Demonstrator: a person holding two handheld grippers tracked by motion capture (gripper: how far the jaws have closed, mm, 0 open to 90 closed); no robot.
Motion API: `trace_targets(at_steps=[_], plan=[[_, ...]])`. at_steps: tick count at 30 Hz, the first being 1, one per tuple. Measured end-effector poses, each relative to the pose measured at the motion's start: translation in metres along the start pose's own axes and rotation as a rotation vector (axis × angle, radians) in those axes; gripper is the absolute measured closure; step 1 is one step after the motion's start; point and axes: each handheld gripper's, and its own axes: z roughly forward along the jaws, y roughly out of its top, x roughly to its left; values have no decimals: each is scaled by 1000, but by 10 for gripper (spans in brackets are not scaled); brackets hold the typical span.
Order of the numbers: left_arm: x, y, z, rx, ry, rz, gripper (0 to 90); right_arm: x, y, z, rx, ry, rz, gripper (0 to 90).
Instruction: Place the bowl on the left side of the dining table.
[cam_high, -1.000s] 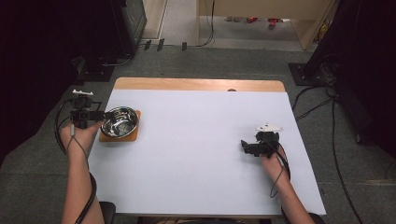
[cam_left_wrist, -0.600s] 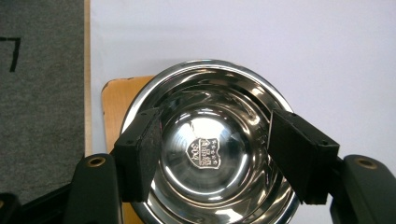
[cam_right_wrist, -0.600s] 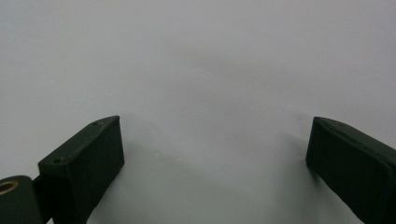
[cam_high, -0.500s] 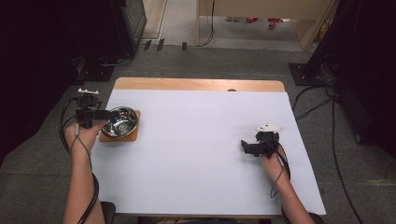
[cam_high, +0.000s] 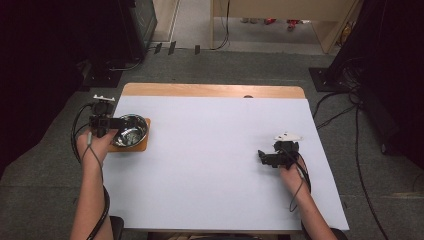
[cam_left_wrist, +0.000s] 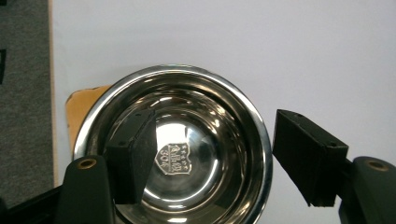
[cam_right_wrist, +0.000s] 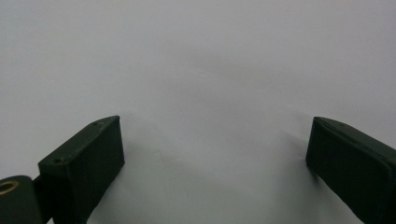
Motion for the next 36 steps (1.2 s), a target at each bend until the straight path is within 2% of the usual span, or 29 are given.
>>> trace_targets(at_steps=[4, 12, 15, 18, 20, 36], plan=[[-5, 1, 4, 0, -27, 4, 312, 0, 0, 0, 0, 0, 0, 40], [-17, 3, 7, -5, -24, 44, 304, 0, 0, 0, 0, 0, 0, 40], [-21, 4, 8, -11, -43, 51, 299, 0, 0, 0, 0, 0, 0, 40], [-25, 5, 8, -13, -27, 62, 297, 0, 0, 0, 0, 0, 0, 40], [-28, 6, 9, -13, -35, 70, 295, 0, 0, 0, 0, 0, 0, 40], [-60, 7, 24, -2, -57, 149, 286, 0, 0, 0, 0, 0, 0, 41]])
